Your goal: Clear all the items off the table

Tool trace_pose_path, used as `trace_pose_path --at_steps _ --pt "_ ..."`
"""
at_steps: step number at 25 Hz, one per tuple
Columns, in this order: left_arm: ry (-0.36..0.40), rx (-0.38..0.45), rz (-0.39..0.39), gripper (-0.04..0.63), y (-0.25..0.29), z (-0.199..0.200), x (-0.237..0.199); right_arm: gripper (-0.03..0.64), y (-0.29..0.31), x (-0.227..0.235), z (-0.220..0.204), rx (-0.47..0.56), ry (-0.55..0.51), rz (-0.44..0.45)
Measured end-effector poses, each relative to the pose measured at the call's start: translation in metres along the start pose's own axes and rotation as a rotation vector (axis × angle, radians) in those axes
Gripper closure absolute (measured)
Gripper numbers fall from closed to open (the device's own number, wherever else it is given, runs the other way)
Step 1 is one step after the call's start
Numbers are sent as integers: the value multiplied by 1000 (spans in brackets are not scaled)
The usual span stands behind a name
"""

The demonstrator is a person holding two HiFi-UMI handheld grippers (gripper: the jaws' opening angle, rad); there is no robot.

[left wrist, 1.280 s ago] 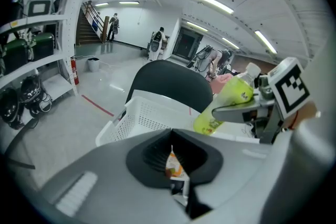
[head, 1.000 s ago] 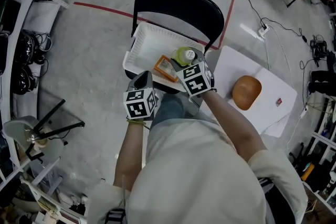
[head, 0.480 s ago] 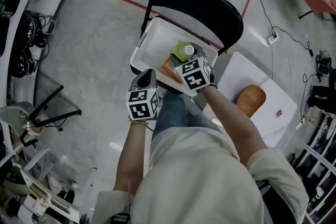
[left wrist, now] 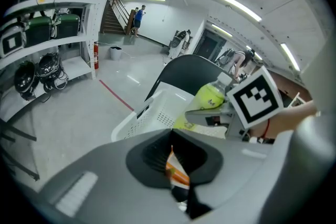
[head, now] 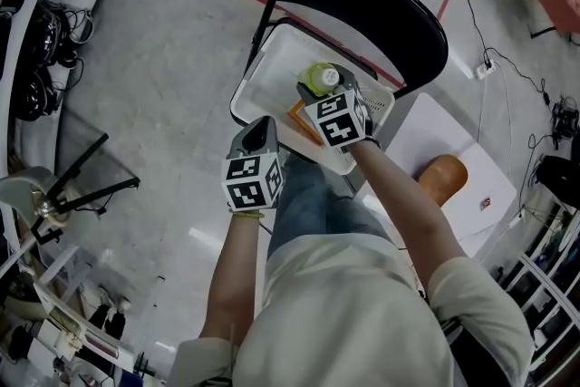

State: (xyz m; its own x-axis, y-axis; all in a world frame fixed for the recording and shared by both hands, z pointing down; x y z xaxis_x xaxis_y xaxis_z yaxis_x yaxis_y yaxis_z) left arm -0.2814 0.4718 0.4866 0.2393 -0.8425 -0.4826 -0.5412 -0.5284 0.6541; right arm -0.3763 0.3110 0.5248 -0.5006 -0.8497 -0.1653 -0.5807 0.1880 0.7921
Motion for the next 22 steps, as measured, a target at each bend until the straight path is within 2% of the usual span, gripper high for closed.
trace_pose_path --at_steps 13,22 --pt "-53 -18 -21 586 26 2 -22 331 69 -14 -4 -24 -2 6" --pt "-59 -43 -12 586 39 -1 -37 331 111 -25 -15 -49 -7 11"
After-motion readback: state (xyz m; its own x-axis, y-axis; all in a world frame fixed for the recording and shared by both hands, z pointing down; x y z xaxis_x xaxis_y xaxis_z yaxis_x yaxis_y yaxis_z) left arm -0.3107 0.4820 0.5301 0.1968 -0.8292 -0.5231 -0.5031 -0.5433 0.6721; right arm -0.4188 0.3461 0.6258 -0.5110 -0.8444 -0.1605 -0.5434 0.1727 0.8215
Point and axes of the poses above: the fingertips, and each gripper's own axes: y forward along the fingers, x to its right, z out of its top, the point moved 9 cm from there along -y, backward along the fingers, and after that the axes turned 12 degrees about -z, right-handed, at the moved point
